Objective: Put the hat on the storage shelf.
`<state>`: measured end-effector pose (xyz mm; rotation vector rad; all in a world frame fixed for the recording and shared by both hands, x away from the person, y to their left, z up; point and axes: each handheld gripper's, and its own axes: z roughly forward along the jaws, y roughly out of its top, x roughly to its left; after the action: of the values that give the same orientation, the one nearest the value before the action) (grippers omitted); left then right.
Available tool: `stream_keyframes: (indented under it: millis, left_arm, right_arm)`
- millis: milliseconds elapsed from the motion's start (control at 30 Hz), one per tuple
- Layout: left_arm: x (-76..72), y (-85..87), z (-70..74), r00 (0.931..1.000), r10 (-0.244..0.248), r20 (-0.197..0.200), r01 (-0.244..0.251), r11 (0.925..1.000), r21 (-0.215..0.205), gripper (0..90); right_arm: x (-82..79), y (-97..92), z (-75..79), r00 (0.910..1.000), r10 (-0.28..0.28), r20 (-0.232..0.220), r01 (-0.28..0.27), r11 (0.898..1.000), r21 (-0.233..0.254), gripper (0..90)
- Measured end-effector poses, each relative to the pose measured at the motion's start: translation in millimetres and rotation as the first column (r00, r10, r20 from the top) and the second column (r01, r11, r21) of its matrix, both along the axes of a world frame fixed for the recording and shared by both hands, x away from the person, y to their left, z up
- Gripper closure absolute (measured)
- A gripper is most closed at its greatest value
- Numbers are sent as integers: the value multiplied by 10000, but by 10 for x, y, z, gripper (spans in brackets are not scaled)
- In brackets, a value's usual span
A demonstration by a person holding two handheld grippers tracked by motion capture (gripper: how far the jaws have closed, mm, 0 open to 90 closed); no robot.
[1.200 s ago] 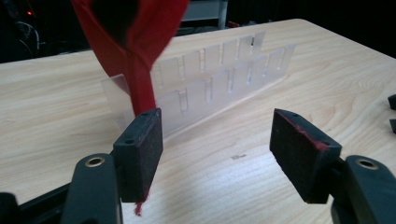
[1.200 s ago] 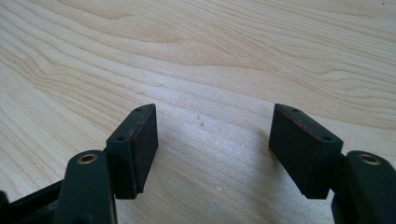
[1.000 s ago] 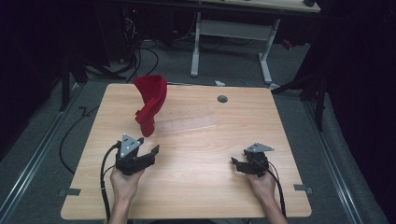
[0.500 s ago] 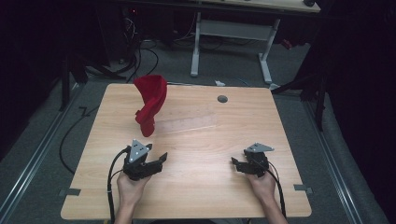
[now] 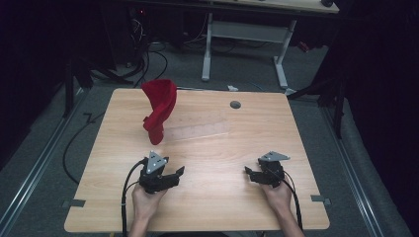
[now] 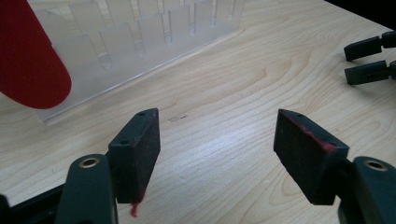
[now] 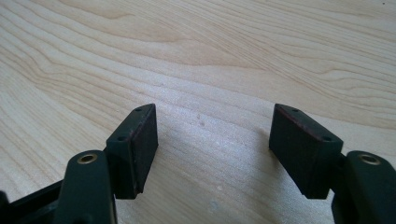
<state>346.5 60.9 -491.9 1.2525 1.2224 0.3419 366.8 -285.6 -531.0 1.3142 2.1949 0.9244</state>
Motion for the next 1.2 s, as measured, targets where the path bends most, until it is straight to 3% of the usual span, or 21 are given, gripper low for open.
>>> stream_keyframes:
  millis: [333,600,733,900,1033,1200]
  left_arm:
    - [37,-51,-113,9995,41,-311,-38,9999,93,314]
    - [97,-78,-238,9984,485,-304,-464,9968,644,308]
    - [130,-76,-284,9975,575,-402,-546,9961,690,308]
    - [165,-82,-342,9960,781,-429,-740,9931,907,308]
    - [171,-109,-392,9948,988,-242,-945,9857,1394,309]
    - [186,-115,-419,9942,1033,-281,-980,9837,1506,310]
  right_arm:
    - [0,0,0,10000,1,-1,-1,10000,-1,329]
    - [0,0,0,10000,1,-2,-1,10000,0,329]
    - [1,-1,0,10000,-7,-13,7,10000,18,329]
    - [1,-1,0,10000,-13,-14,13,10000,15,329]
    - [1,-2,0,10000,-4,-10,4,10000,15,329]
    - [1,-1,0,10000,-4,-8,4,10000,14,329]
